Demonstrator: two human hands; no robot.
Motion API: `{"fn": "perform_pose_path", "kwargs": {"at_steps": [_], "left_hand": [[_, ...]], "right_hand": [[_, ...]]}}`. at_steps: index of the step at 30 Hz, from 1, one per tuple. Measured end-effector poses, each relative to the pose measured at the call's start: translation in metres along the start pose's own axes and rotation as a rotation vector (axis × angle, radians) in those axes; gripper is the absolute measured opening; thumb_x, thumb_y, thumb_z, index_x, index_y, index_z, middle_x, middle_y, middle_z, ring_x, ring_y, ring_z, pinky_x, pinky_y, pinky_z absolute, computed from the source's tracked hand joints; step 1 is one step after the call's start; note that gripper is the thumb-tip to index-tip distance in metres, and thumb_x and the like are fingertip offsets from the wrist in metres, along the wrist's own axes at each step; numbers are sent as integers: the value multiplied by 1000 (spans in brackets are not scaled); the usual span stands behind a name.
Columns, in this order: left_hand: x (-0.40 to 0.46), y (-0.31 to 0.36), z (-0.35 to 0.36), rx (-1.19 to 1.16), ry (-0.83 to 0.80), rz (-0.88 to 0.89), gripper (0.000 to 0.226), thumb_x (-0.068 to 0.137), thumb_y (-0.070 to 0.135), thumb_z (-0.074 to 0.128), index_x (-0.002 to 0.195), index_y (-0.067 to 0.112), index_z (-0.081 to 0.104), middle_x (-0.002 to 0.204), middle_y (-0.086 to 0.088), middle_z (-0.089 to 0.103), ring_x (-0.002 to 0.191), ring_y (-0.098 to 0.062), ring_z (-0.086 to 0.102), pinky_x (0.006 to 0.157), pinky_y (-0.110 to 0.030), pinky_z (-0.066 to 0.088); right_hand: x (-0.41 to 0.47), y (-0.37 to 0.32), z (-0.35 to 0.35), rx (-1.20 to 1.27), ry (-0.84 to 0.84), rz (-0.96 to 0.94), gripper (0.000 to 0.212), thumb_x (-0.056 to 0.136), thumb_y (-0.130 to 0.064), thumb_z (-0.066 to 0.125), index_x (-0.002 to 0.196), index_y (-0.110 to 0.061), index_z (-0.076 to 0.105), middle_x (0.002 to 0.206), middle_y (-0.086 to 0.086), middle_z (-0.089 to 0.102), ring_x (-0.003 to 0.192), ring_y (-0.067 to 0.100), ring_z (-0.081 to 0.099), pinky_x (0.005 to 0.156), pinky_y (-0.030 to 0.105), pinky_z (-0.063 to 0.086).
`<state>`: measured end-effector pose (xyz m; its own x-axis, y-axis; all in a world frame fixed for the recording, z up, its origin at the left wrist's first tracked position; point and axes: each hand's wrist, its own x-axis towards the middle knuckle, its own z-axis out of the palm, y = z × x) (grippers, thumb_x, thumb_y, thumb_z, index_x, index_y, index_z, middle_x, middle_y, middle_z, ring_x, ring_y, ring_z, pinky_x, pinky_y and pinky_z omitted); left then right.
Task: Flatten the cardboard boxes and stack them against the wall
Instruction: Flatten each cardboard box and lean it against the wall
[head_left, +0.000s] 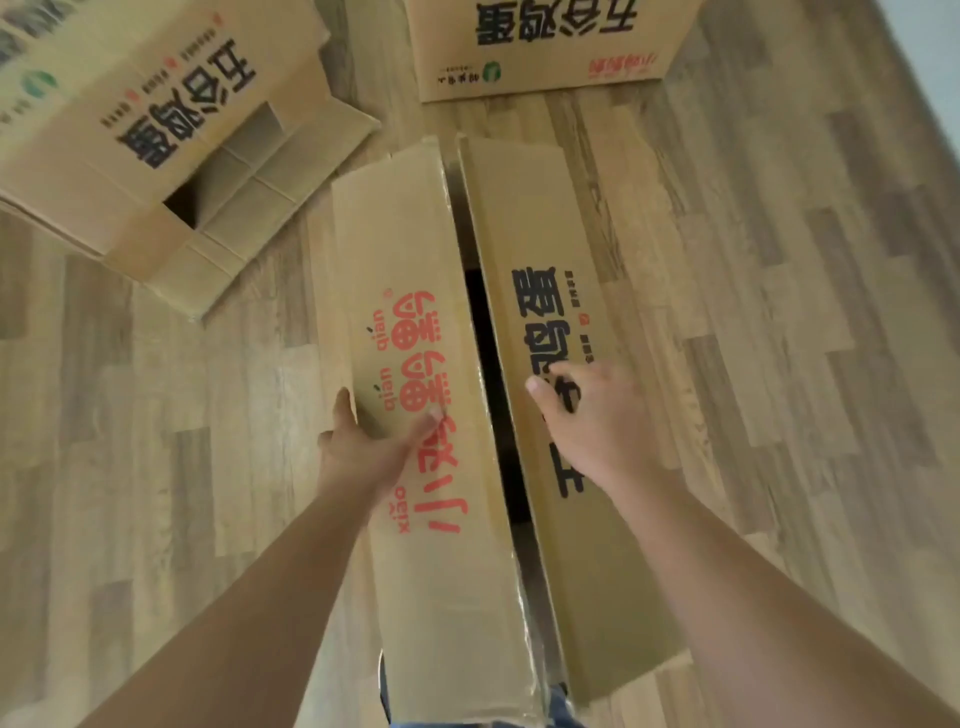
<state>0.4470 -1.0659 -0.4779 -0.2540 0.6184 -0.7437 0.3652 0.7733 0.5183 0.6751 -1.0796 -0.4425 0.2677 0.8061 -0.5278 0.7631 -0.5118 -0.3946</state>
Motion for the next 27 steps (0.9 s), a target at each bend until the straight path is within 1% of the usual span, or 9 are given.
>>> {"fn": "perform_pose_path", "kwargs": {"at_steps": [3, 6, 9, 13, 15, 18, 19, 23, 27], "left_hand": [[23, -7, 6, -134, -37, -1, 102, 52, 54, 98, 138, 32, 48, 118, 6, 74, 95, -22, 77, 85, -53, 62], [42, -18, 5, -236, -131, -54, 86, 55, 41, 99, 130, 25, 61, 108, -2, 81, 90, -26, 81, 73, -47, 65], [52, -25, 7, -321, -238, -87, 79, 62, 37, 96, 132, 20, 63, 109, -10, 81, 93, -33, 80, 74, -51, 64], [49, -23, 10, -317, -209, -53, 68, 68, 34, 95, 127, 23, 64, 104, -6, 82, 89, -28, 81, 72, -47, 64], [39, -18, 12, -321, -203, -55, 67, 67, 34, 96, 126, 23, 65, 102, -5, 82, 87, -27, 81, 72, -46, 64], [19, -7, 9, -324, -203, -50, 67, 66, 31, 96, 124, 21, 66, 100, -4, 83, 85, -26, 81, 72, -46, 63], [10, 0, 7, -317, -204, -40, 67, 66, 31, 96, 124, 21, 66, 100, -5, 83, 85, -26, 81, 73, -47, 63], [-26, 35, 1, -291, -237, 52, 63, 68, 27, 95, 124, 21, 66, 102, -4, 82, 86, -26, 81, 71, -45, 64], [-68, 75, 1, -247, -288, 156, 67, 67, 27, 97, 126, 21, 65, 105, -5, 82, 91, -27, 81, 81, -50, 64]], "right_hand": [[36, 28, 9, 248, 54, 133, 109, 81, -76, 70, 166, -38, 15, 173, 3, 25, 155, 30, 33, 115, 57, 39], [64, 43, 13, 383, -25, 255, 136, 55, -80, 86, 165, -34, 22, 165, -2, 41, 151, 30, 41, 117, 61, 37], [81, 50, 20, 401, -53, 259, 116, 53, -70, 93, 150, -30, 44, 137, -7, 61, 135, 26, 56, 110, 58, 46], [83, 54, 19, 442, -46, 223, 82, 56, -62, 96, 120, -38, 50, 107, -16, 62, 116, 22, 63, 98, 51, 52], [76, 55, 13, 453, -44, 229, 80, 59, -62, 95, 119, -35, 50, 107, -16, 63, 114, 20, 62, 95, 47, 51], [61, 58, 3, 474, -10, 201, 110, 45, -78, 89, 139, -33, 54, 125, -11, 69, 121, 24, 65, 101, 57, 53], [52, 58, -7, 482, 2, 196, 111, 45, -77, 89, 141, -35, 53, 126, -11, 69, 121, 24, 65, 102, 56, 53], [17, 63, -49, 557, 86, 189, 90, 65, -59, 94, 142, -35, 52, 121, -16, 64, 116, 16, 59, 92, 41, 48], [-27, 72, -94, 598, 217, 203, 90, 59, -69, 90, 135, -35, 55, 113, -17, 68, 110, 16, 66, 91, 45, 56]]}}
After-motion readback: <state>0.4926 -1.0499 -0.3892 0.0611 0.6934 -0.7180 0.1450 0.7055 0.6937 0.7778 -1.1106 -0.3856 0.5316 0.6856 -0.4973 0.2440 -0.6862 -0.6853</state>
